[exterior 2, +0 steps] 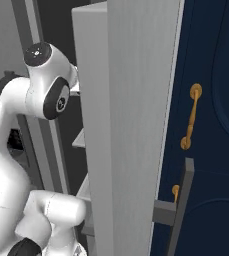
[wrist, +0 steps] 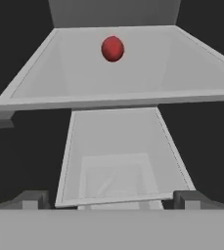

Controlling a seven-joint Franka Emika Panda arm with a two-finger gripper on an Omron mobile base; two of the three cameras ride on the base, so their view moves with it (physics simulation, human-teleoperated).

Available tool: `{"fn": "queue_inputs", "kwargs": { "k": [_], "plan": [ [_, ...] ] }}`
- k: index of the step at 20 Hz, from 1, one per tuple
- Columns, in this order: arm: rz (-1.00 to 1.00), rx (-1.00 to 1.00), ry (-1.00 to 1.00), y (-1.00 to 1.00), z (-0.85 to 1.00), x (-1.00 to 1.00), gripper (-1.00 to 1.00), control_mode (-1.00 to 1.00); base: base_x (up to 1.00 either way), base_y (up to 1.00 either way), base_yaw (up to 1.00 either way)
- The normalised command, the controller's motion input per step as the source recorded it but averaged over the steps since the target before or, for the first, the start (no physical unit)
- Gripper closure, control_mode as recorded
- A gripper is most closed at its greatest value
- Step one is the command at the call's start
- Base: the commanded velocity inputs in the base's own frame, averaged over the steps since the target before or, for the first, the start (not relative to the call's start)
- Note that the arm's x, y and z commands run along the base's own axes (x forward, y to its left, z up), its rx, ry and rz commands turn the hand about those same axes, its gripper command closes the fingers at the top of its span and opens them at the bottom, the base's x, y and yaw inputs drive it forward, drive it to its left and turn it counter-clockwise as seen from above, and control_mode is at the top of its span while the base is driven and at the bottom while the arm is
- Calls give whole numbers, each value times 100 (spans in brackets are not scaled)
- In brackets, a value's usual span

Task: Take the strawberry from the fridge and place it on top of the pancake, located on the dining counter.

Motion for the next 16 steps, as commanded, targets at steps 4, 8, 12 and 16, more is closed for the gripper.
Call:
{"fn": "queue_inputs", "kwargs": {
  "k": [4,8,12,16],
  "plan": [
    [12,0,-4,0,19,79,-100,-100,0,0,0],
    [10,0,0,0,12,87,-100,-100,0,0,0],
    [4,0,0,-2,4,83,-100,-100,0,0,0],
    [0,0,1,-15,0,69,-100,-100,0,0,0]
  ]
}}
